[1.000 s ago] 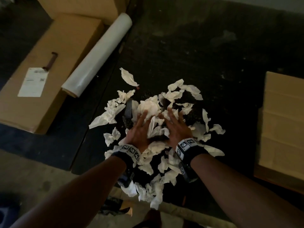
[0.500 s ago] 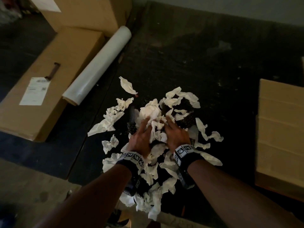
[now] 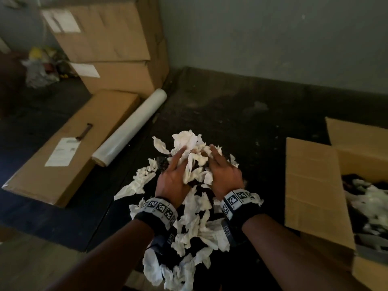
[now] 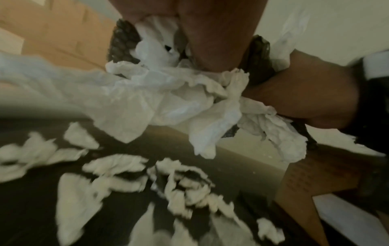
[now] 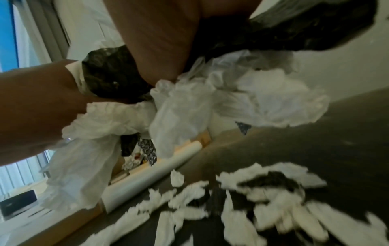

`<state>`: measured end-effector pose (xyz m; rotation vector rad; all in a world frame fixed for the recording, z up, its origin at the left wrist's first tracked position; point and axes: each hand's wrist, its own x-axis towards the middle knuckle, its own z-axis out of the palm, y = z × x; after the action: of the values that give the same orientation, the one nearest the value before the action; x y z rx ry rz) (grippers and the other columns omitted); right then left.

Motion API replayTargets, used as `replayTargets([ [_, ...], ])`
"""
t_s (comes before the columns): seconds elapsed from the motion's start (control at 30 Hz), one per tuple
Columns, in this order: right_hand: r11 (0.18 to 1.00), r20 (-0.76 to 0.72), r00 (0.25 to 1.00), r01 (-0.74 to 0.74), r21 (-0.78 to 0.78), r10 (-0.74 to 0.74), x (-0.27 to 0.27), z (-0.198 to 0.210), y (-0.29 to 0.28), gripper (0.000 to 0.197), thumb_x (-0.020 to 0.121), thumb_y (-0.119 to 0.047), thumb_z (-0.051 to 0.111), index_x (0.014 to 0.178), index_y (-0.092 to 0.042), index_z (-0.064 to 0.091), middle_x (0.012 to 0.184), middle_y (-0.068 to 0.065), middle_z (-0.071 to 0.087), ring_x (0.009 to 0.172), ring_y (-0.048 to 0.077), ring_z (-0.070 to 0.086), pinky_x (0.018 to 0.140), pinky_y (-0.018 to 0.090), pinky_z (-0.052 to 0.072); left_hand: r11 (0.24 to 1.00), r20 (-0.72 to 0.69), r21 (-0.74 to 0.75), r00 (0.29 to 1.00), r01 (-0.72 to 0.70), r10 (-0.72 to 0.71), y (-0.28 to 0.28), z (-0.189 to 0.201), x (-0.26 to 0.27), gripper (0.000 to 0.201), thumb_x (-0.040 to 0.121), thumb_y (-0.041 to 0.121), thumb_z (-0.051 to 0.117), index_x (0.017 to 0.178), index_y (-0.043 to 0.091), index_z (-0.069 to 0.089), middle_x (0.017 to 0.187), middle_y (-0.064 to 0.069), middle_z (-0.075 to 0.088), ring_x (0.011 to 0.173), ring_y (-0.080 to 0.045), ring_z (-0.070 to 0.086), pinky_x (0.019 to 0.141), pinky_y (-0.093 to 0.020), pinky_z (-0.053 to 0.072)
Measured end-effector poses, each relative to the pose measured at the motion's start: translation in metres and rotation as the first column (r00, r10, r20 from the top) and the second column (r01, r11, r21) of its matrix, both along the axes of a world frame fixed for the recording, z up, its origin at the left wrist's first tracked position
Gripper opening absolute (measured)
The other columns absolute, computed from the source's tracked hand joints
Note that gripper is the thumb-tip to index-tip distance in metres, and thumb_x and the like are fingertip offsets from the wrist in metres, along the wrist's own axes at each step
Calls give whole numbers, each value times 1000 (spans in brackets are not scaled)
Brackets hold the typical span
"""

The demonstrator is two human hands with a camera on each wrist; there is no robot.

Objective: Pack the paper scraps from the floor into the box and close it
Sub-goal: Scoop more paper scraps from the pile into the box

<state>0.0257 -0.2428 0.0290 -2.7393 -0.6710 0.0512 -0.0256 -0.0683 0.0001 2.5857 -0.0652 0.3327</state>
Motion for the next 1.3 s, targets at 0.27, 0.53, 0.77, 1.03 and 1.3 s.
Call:
replayTargets([
  [0.27,996,237,970,40,81,-59,22,74,-76,58,98,-32,57,152,-31,36,167,-7,16,103,32,68,78,44,58,997,192,6,979,76,-75,-70,91,27,69,85,31,69,151,24,48,164,0,34,119,-22,66,80,-41,62],
  [0.53,989,353,924,132,71,-148,24,129,-236,55,96,-39,58,148,-26,44,164,-1,25,100,28,70,76,42,58,979,243,30,949,200,-202,-223,143,59,66,87,36,70,149,24,50,164,3,33,130,-16,57,97,-41,57],
  [0.77,948,306,897,310,74,-318,-10,136,-398,54,98,-38,56,150,-30,42,164,-8,23,107,30,68,79,43,56,917,158,-23,907,399,-391,-384,141,67,69,87,59,49,151,33,44,167,10,23,134,-16,54,103,-44,53],
  [1.03,956,67,954,295,-16,-293,-7,55,-518,89,75,-68,41,152,-24,37,162,4,30,136,31,47,107,55,42,892,-43,-26,891,452,-452,-494,74,69,77,86,33,76,154,31,40,164,2,27,140,-22,47,112,-42,45],
  [1.3,971,-366,906,153,-182,-211,20,27,-553,157,29,-94,70,147,-53,-24,166,6,-17,151,40,-12,118,67,8,897,-498,132,810,423,-309,-497,77,80,147,44,88,77,153,54,-15,169,-3,-16,155,-43,-2,117,-71,23],
])
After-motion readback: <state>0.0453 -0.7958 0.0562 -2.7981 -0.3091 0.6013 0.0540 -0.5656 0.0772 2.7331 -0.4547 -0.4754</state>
